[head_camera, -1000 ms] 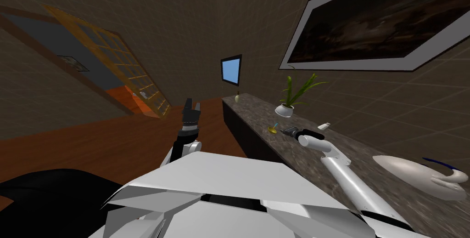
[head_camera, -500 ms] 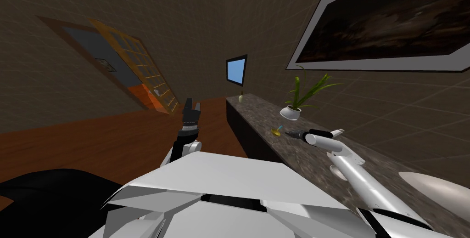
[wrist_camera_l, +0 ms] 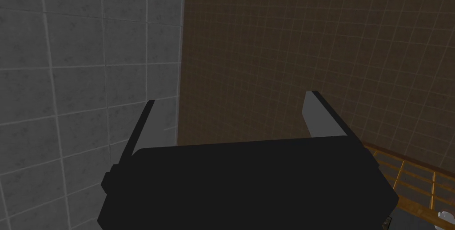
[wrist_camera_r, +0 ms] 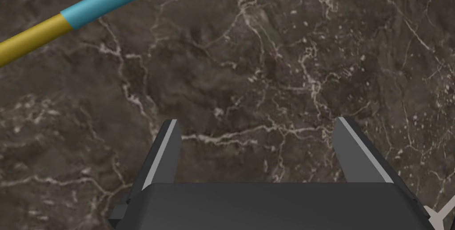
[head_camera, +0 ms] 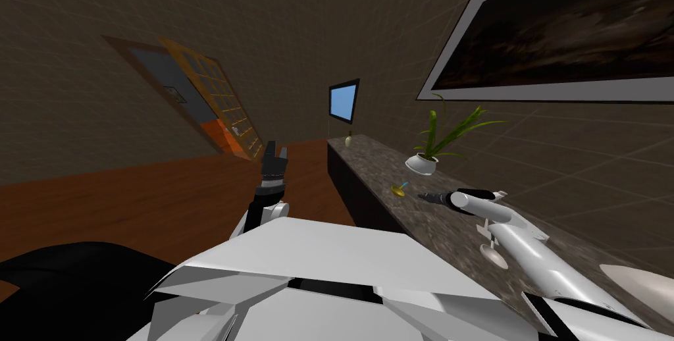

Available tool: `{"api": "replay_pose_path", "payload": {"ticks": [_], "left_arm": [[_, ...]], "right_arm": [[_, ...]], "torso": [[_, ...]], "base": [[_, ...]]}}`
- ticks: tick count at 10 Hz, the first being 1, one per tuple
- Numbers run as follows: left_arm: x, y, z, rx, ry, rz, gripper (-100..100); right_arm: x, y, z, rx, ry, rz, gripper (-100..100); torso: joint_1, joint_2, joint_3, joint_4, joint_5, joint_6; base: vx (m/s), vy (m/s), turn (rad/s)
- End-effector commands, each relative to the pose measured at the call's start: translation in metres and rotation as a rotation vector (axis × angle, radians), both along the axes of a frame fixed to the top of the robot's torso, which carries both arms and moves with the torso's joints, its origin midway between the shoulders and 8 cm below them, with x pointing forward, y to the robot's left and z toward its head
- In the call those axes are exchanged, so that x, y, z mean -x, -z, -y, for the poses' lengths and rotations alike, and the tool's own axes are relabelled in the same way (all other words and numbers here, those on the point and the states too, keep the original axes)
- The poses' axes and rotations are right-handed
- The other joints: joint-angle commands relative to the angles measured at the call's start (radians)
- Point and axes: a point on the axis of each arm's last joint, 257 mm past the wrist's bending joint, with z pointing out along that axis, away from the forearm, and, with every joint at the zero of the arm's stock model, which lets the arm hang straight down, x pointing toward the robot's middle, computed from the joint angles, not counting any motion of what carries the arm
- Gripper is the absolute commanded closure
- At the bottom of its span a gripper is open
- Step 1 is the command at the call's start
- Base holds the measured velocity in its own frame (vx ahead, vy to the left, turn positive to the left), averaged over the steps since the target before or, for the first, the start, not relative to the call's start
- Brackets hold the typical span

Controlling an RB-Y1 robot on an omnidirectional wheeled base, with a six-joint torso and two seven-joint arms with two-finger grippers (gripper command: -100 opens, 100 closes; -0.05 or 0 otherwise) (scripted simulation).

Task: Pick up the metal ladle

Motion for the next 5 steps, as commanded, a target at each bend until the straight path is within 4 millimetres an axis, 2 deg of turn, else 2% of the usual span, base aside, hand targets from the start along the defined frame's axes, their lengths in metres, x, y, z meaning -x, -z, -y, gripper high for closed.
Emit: {"api": "replay_pose_path", "payload": {"ticks": [1,2,3,4,5], "left_arm": [[0.0,0.0,0.0,0.0,0.0,0.0,0],[0.0,0.0,0.0,0.0,0.0,0.0,0],[0.0,0.0,0.0,0.0,0.0,0.0,0],[0.0,0.0,0.0,0.0,0.0,0.0,0],[0.0,0.0,0.0,0.0,0.0,0.0,0]], "right_arm": [[0.014,0.006,0.007,-0.043,0.063,-0.033,-100],[0.014,0.006,0.007,-0.047,0.068,-0.031,-100],[0.029,0.003,0.022,-0.096,0.144,-0.056,-100],[0.037,0.008,0.026,-0.112,0.175,-0.069,-100],[0.047,0.0,0.037,-0.153,0.236,-0.079,-100]], "torso": [[0.0,0.0,0.0,0.0,0.0,0.0],[0.0,0.0,0.0,0.0,0.0,0.001],[0.0,0.0,0.0,0.0,0.0,0.001],[0.0,0.0,0.0,0.0,0.0,0.0],[0.0,0.0,0.0,0.0,0.0,0.001]], "base": [[-0.036,-0.036,0.148],[-0.017,-0.02,0.002],[-0.033,-0.036,0.19],[-0.037,-0.037,0.134],[-0.059,-0.048,0.202]]}}
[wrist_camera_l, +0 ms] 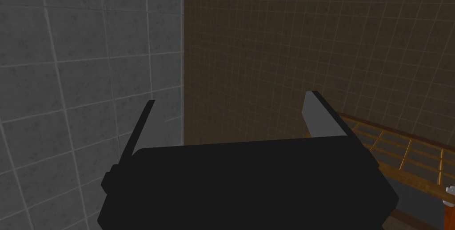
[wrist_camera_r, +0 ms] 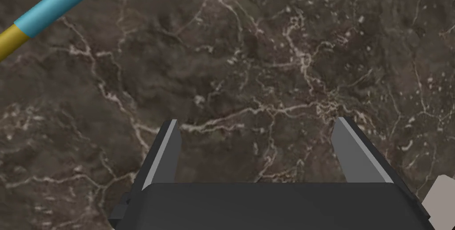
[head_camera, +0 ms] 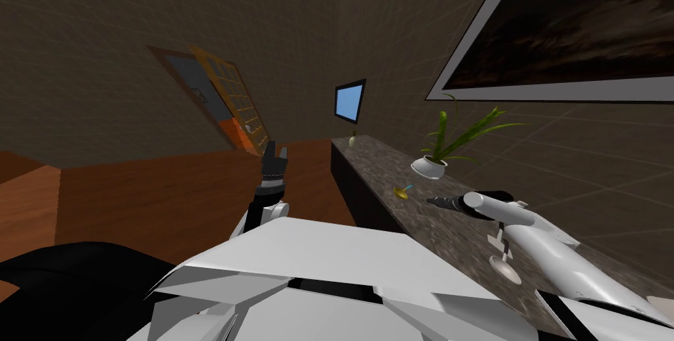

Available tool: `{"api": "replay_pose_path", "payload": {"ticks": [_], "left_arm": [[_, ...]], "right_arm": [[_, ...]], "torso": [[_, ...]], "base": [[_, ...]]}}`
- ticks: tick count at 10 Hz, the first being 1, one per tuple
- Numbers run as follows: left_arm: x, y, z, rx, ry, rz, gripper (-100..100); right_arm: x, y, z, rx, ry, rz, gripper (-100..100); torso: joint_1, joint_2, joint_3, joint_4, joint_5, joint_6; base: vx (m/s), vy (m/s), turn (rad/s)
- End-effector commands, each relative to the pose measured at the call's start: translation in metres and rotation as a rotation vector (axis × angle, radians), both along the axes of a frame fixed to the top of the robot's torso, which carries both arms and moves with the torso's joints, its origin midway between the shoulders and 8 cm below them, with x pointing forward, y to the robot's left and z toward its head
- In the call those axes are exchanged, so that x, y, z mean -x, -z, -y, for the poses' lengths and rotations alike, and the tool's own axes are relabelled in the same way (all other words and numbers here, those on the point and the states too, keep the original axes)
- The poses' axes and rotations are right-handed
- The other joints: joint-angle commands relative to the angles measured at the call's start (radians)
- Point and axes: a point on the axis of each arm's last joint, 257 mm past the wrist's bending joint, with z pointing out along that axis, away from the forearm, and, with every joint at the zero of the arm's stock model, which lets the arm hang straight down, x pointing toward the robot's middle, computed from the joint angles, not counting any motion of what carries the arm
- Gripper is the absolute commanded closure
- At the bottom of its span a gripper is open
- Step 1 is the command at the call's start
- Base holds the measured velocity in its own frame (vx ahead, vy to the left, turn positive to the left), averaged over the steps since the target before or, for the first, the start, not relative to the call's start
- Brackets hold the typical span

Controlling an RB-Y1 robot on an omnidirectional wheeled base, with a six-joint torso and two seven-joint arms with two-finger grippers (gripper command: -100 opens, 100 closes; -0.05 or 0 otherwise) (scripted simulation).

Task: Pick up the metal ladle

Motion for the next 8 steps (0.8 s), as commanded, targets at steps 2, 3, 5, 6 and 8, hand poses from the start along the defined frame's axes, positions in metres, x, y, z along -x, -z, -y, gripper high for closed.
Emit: {"api": "replay_pose_path", "payload": {"ticks": [2,3,5,6,8], "left_arm": [[0.0,0.0,0.0,0.0,0.0,0.0,0],[0.0,0.0,0.0,0.0,0.0,0.0,0],[0.0,0.0,0.0,0.0,0.0,0.0,0],[0.0,0.0,0.0,0.0,0.0,0.0,0],[0.0,0.0,0.0,0.0,0.0,0.0,0]], "right_arm": [[0.036,0.0,0.022,-0.089,0.152,-0.046,-100],[0.042,0.003,0.022,-0.107,0.181,-0.056,-100],[0.064,0.0,0.033,-0.159,0.274,-0.081,-100],[0.07,0.003,0.036,-0.166,0.298,-0.086,-100],[0.084,-0.004,0.042,-0.214,0.376,-0.097,-100]], "torso": [[-0.001,0.0,0.0,0.0,-0.001,0.001],[-0.001,0.001,0.001,0.0,0.0,0.001],[0.001,-0.001,0.0,0.0,0.0,0.001],[0.0,0.0,0.0,0.0,0.0,0.0],[-0.001,0.0,0.0,0.0,0.0,0.001]], "base": [[-0.055,-0.057,0.124],[-0.057,-0.053,0.087],[-0.036,-0.034,0.078],[-0.047,-0.051,0.097],[-0.054,-0.063,0.102]]}}
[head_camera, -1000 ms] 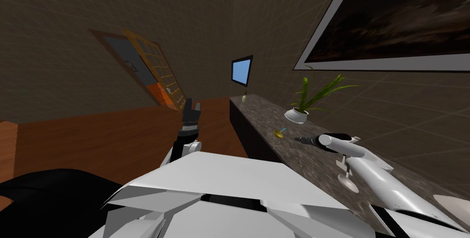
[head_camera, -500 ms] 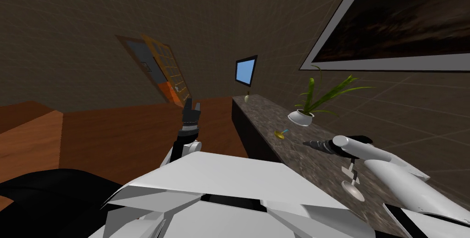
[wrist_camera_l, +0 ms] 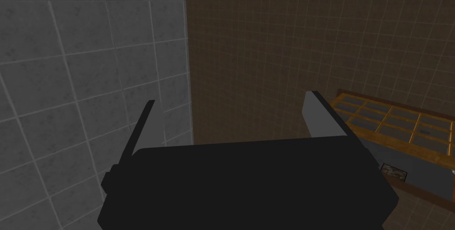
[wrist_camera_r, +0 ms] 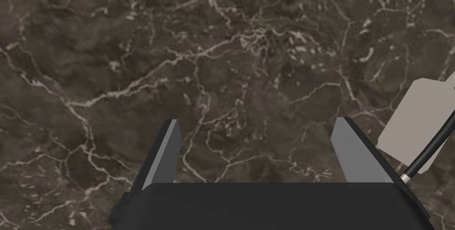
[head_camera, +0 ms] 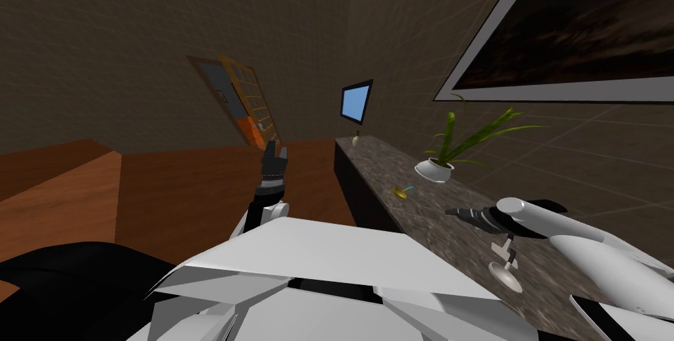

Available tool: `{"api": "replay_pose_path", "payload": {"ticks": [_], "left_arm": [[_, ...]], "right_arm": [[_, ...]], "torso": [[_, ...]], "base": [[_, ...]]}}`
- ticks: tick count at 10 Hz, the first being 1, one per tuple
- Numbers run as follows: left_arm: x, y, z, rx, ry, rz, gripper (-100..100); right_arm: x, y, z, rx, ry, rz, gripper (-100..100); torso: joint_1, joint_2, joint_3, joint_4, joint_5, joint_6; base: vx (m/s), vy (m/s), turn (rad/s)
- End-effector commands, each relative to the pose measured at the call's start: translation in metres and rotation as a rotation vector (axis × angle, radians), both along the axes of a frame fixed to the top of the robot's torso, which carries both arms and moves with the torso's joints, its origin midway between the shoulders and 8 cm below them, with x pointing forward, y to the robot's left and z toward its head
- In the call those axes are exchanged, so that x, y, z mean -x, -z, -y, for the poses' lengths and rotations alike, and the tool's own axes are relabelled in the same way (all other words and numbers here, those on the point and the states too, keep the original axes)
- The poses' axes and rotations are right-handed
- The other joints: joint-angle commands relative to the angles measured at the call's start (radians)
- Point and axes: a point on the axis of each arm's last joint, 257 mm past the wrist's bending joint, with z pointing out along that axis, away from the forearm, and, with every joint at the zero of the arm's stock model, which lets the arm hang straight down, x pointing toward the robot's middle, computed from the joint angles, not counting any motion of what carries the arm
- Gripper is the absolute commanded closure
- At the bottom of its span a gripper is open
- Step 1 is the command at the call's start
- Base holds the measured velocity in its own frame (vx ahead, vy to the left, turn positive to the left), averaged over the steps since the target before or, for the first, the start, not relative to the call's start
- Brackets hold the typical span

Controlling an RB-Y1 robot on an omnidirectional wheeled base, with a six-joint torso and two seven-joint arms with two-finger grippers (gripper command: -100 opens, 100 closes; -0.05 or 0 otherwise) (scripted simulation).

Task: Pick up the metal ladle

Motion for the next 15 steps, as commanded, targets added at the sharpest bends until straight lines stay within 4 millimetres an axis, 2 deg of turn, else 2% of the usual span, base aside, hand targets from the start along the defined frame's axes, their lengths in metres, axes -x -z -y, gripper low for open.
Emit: {"api": "replay_pose_path", "payload": {"ticks": [1,2,3,4,6,7,10,11,12,14,15], "left_arm": [[0.0,0.0,0.0,0.0,0.0,0.0,0],[0.0,0.0,0.0,0.0,0.0,0.0,0],[0.0,0.0,0.0,0.0,0.0,0.0,0],[0.0,0.0,0.0,0.0,0.0,0.0,0],[0.0,0.0,0.0,0.0,0.0,0.0,0],[0.0,0.0,0.0,0.0,0.0,0.0,0],[0.0,0.0,0.0,0.0,0.0,0.0,0],[0.0,0.0,0.0,0.0,0.0,0.0,0],[0.0,0.0,0.0,0.0,0.0,0.0,0],[0.0,0.0,0.0,0.0,0.0,0.0,0],[0.0,0.0,0.0,0.0,0.0,0.0,0]], "right_arm": [[0.012,0.005,0.006,-0.014,0.039,-0.013,-100],[0.023,-0.003,0.008,-0.056,0.108,-0.019,-100],[0.033,0.001,0.013,-0.063,0.138,-0.03,-100],[0.045,-0.006,0.014,-0.103,0.204,-0.035,-100],[0.054,-0.002,0.018,-0.109,0.231,-0.043,-100],[0.069,-0.006,0.019,-0.151,0.308,-0.051,-100],[0.091,-0.005,0.02,-0.196,0.4,-0.063,-100],[0.091,-0.005,0.02,-0.196,0.4,-0.063,-100],[0.104,-0.006,0.018,-0.235,0.467,-0.069,-100],[0.106,-0.005,0.019,-0.236,0.474,-0.071,-100],[0.119,-0.004,0.016,-0.274,0.538,-0.077,-100]], "torso": [[0.0,0.0,0.0,0.0,0.0,0.0],[0.001,-0.001,-0.001,0.0,0.0,0.0],[0.001,-0.001,-0.001,0.0,0.001,-0.001],[0.001,0.0,0.0,0.0,0.0,0.0],[-0.001,0.0,0.0,0.0,0.0,0.0],[0.001,-0.001,-0.001,0.0,0.0,0.0],[-0.001,0.0,0.0,0.0,0.0,0.0],[0.0,-0.001,0.0,0.0,0.0,0.0],[0.002,-0.002,-0.001,0.0,0.0,0.0],[0.001,-0.002,-0.001,0.0,0.0,0.0],[0.002,-0.003,-0.002,-0.001,0.0,0.0]], "base": [[-0.021,-0.029,-0.007],[-0.043,-0.038,0.121],[-0.052,-0.051,0.079],[-0.061,-0.075,0.089],[-0.036,-0.048,0.032],[-0.04,-0.032,0.087],[-0.048,-0.061,0.064],[-0.014,-0.021,0.003],[-0.025,-0.029,0.078],[-0.019,-0.032,0.024],[-0.02,-0.044,0.069]]}}
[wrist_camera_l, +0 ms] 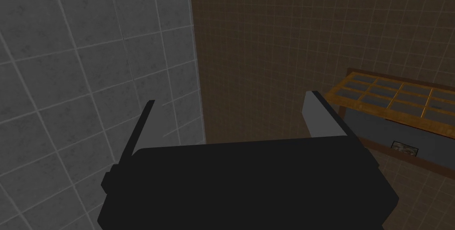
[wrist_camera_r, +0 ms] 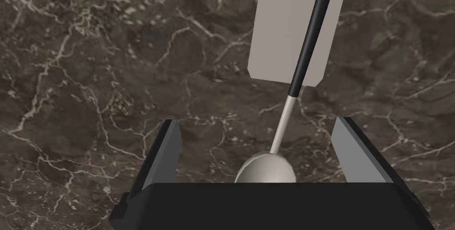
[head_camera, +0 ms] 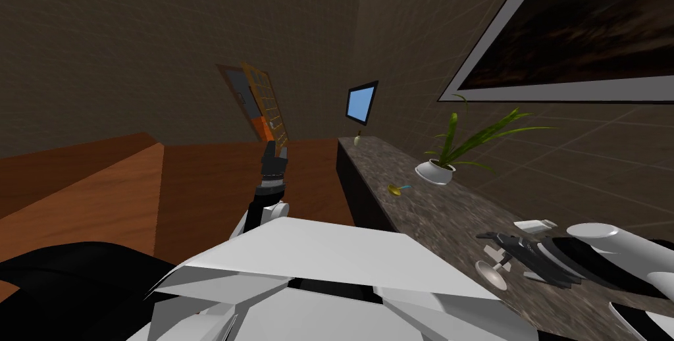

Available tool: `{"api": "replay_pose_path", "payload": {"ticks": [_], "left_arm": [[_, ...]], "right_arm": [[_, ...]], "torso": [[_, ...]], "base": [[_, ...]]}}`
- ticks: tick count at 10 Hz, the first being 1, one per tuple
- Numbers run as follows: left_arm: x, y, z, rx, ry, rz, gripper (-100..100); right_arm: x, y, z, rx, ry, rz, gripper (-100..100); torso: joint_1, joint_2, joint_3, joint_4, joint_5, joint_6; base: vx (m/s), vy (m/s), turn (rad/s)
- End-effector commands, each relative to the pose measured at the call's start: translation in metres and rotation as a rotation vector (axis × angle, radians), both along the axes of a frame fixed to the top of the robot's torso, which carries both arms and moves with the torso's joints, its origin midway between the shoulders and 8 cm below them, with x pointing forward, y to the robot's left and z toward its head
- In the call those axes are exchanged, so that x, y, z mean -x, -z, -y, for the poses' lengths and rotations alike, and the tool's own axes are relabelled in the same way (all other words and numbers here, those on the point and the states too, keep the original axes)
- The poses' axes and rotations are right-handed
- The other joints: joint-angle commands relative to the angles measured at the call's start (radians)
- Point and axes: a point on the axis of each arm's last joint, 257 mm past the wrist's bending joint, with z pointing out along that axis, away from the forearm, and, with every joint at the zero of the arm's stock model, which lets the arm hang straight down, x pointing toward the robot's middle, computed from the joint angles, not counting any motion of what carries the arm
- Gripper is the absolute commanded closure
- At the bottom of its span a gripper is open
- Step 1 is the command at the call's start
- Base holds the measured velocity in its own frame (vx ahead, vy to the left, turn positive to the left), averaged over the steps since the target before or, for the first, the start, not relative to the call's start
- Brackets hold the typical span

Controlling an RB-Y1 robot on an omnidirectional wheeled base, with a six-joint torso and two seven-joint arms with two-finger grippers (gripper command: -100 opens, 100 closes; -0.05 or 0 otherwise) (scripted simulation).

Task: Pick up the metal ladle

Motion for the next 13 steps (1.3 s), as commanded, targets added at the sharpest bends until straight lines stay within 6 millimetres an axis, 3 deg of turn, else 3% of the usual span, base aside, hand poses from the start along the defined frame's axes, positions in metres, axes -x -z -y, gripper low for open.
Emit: {"api": "replay_pose_path", "payload": {"ticks": [1,5,6,7,8,9,11,12,13], "left_arm": [[0.0,0.0,0.0,0.0,0.0,0.0,0],[0.0,0.0,0.0,0.0,0.0,0.0,0],[0.0,0.0,0.0,0.0,0.0,0.0,0],[0.0,0.0,0.0,0.0,0.0,0.0,0],[0.0,0.0,0.0,0.0,0.0,0.0,0],[0.0,0.0,0.0,0.0,0.0,0.0,0],[0.0,0.0,0.0,0.0,0.0,0.0,0],[0.0,0.0,0.0,0.0,0.0,0.0,0],[0.0,0.0,0.0,0.0,0.0,0.0,0]], "right_arm": [[0.013,0.002,-0.006,-0.05,0.079,-0.004,-100],[0.034,0.011,-0.014,-0.109,0.173,-0.013,-100],[0.048,0.028,-0.029,-0.164,0.229,-0.03,-100],[0.04,0.021,-0.022,-0.137,0.198,-0.021,-100],[0.041,0.023,-0.024,-0.143,0.205,-0.023,0],[0.044,0.039,-0.027,-0.139,0.199,-0.026,-100],[0.045,0.041,-0.028,-0.142,0.202,-0.027,-100],[0.046,0.042,-0.028,-0.14,0.199,-0.027,100],[0.046,0.042,-0.028,-0.14,0.199,-0.027,100]], "torso": [[0.0,0.0,0.0,0.0,0.0,0.0],[-0.001,-0.001,0.0,0.0,0.0,0.0],[0.0,-0.001,-0.001,0.0,0.0,0.0],[-0.001,-0.002,-0.001,0.0,-0.001,0.0],[0.001,-0.002,-0.001,0.0,0.0,0.0],[0.002,-0.002,-0.001,0.0,0.0,0.0],[0.002,-0.006,-0.003,-0.001,0.0,0.0],[0.003,-0.004,-0.003,-0.001,0.001,0.0],[0.003,-0.003,-0.002,-0.001,0.001,0.0]], "base": [[-0.027,-0.08,0.13],[-0.011,-0.048,0.046],[0.011,-0.052,0.069],[0.005,-0.029,0.021],[0.001,-0.005,-0.003],[0.044,-0.01,-0.027],[0.048,-0.002,-0.017],[0.0,0.0,0.0],[-0.002,-0.003,-0.038]]}}
